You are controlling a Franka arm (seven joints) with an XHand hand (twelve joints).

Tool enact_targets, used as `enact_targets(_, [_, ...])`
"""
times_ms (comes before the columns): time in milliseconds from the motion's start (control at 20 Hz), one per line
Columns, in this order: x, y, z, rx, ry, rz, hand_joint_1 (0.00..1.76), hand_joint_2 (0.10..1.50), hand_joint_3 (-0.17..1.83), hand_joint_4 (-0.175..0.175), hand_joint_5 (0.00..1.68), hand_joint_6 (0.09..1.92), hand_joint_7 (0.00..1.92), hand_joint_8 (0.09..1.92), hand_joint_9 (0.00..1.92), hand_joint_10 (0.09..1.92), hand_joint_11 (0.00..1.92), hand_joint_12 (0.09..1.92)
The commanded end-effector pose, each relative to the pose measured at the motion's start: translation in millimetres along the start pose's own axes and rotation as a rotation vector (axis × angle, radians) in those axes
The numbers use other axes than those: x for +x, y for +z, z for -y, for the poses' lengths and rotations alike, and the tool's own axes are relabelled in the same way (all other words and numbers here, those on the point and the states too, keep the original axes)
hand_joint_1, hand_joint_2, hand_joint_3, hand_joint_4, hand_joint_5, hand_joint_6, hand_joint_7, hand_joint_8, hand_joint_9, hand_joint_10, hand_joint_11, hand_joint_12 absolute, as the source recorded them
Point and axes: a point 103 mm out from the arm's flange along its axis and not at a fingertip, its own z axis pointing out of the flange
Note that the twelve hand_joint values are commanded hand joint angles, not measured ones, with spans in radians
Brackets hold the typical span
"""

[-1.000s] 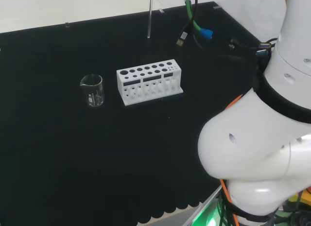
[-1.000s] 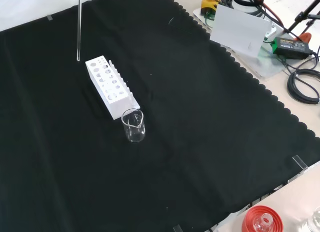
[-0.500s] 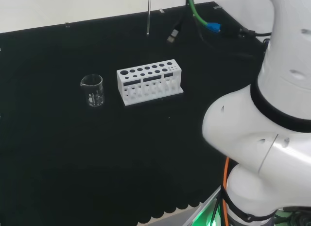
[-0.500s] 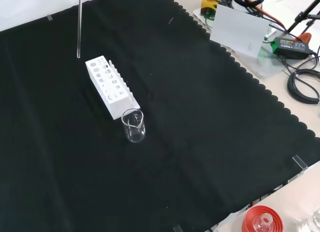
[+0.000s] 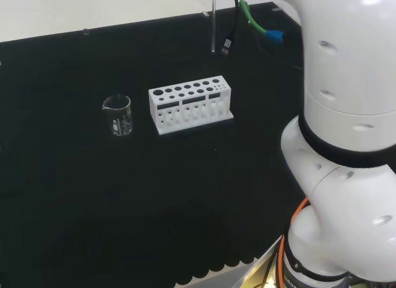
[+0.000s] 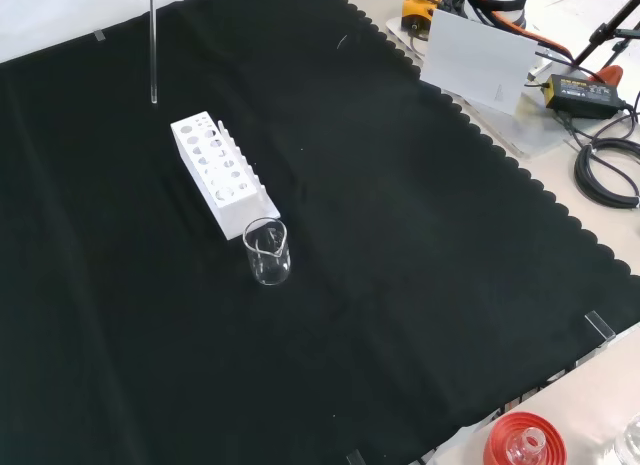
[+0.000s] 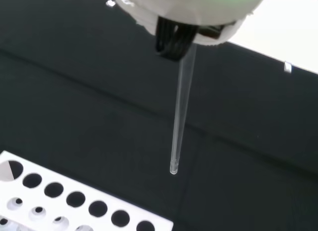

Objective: Put the glass rod back on the white test tube rack.

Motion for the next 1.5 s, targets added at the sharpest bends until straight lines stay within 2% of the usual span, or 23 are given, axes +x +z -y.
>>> enact_targets(50, [13.8,8.2,-11.0,0.004,-0.036,-0.016,1.33,0.62,0.74,-0.175,1.20,0.59,1.34,0.83,1.72,0.63,1.62,0.75])
enact_targets(750, [11.8,19.5,-12.3,0.021,-0.034,-0.027,1.33,0.62,0.74,-0.175,1.21,0.58,1.34,0.83,1.72,0.62,1.62,0.75])
enact_targets(850, [14.8,21.1,-15.1,0.103,-0.035,0.048,1.33,0.62,0.74,-0.175,1.21,0.58,1.34,0.83,1.72,0.62,1.62,0.75])
enact_targets(950, [24.7,30.1,-22.8,0.121,-0.030,0.060,1.33,0.62,0.74,-0.175,1.21,0.58,1.34,0.83,1.71,0.62,1.62,0.75])
enact_targets(1100, [29.6,60.3,-17.9,0.088,-0.023,0.020,1.33,0.62,0.74,-0.175,1.21,0.58,1.34,0.83,1.72,0.62,1.62,0.75])
enact_targets(1250, [26.9,62.2,-14.2,0.047,-0.029,-0.028,1.33,0.62,0.74,-0.175,1.21,0.58,1.34,0.83,1.71,0.62,1.62,0.75])
enact_targets(1500, [27.9,66.0,-13.5,0.043,-0.034,-0.040,1.33,0.62,0.74,-0.175,1.21,0.58,1.34,0.83,1.72,0.62,1.62,0.75])
